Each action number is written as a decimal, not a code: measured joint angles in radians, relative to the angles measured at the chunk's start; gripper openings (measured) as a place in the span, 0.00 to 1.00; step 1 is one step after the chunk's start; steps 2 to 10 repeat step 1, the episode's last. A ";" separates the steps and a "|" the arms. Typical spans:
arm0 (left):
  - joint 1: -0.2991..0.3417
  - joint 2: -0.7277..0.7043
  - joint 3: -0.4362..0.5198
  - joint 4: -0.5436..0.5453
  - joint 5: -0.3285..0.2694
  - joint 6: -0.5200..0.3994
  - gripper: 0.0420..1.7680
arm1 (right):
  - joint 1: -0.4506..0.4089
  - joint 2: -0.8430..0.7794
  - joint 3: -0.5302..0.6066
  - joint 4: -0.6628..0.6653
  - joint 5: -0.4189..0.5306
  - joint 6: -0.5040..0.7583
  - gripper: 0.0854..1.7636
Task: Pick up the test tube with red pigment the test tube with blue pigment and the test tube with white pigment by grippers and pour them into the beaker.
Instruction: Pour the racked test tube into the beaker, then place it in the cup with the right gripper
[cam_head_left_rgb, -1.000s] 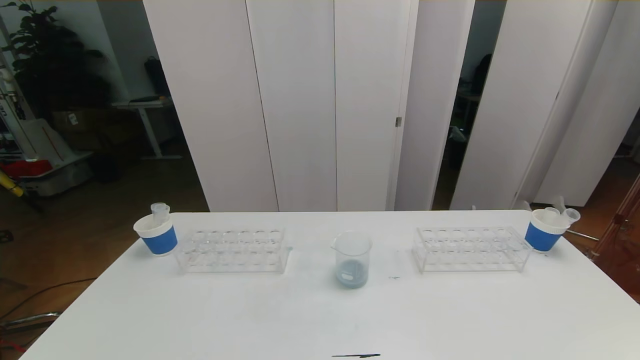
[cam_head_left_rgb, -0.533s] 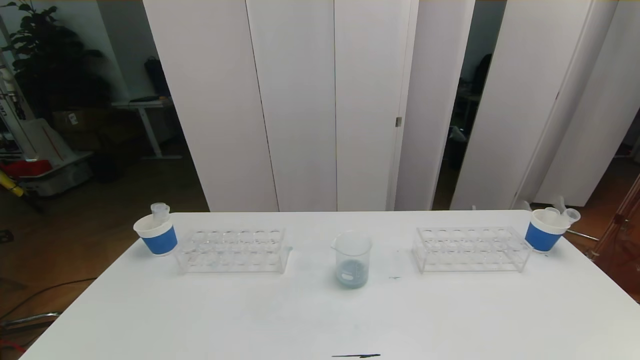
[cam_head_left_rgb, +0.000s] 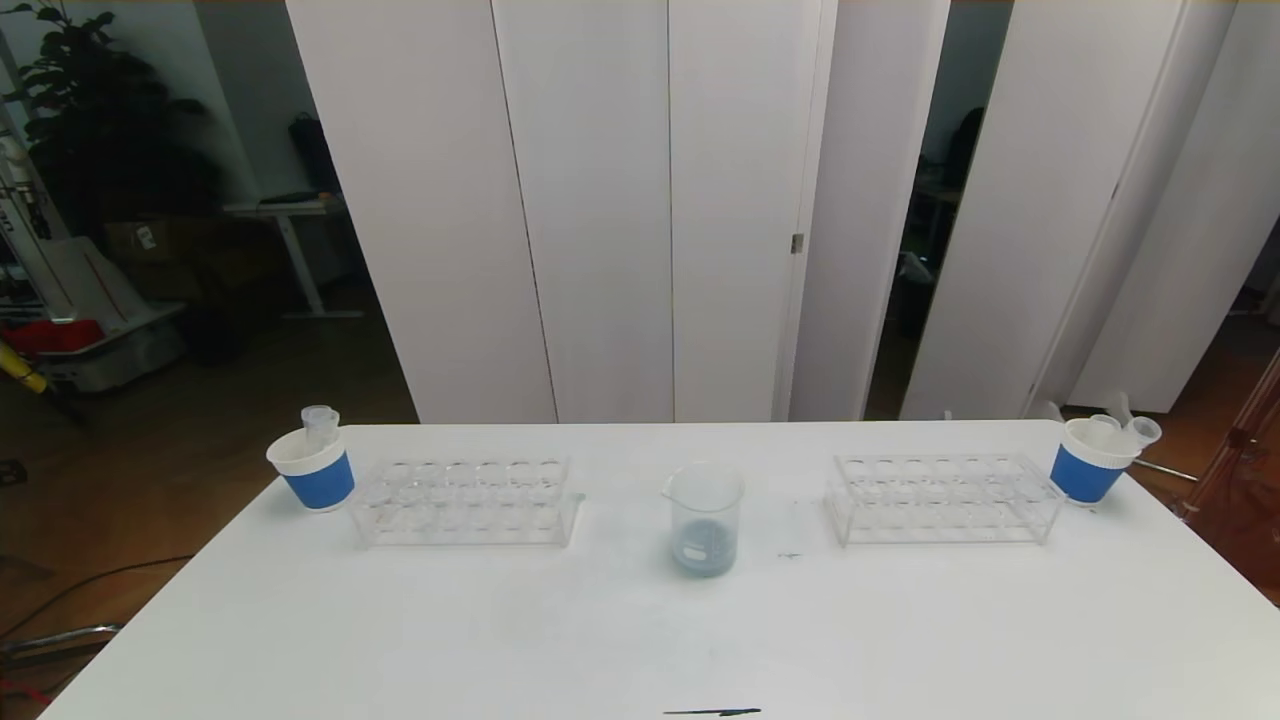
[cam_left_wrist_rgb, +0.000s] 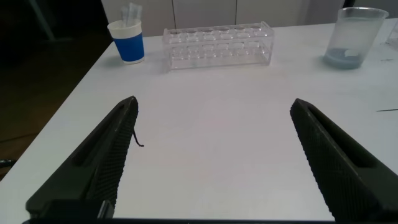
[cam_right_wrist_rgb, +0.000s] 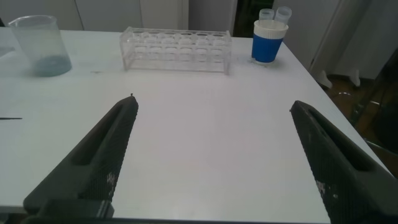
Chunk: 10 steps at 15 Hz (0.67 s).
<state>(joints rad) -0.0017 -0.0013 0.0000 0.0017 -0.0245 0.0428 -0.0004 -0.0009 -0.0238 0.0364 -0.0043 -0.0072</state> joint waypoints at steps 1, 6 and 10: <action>0.000 0.000 0.000 0.000 0.000 0.000 0.99 | 0.000 0.000 0.004 -0.005 0.001 0.000 0.99; 0.000 0.000 0.000 0.000 0.000 0.000 0.99 | 0.000 0.000 0.004 -0.005 0.001 0.000 0.99; 0.000 0.000 0.000 0.000 0.000 0.000 0.99 | 0.000 0.000 0.004 -0.005 0.001 0.000 0.99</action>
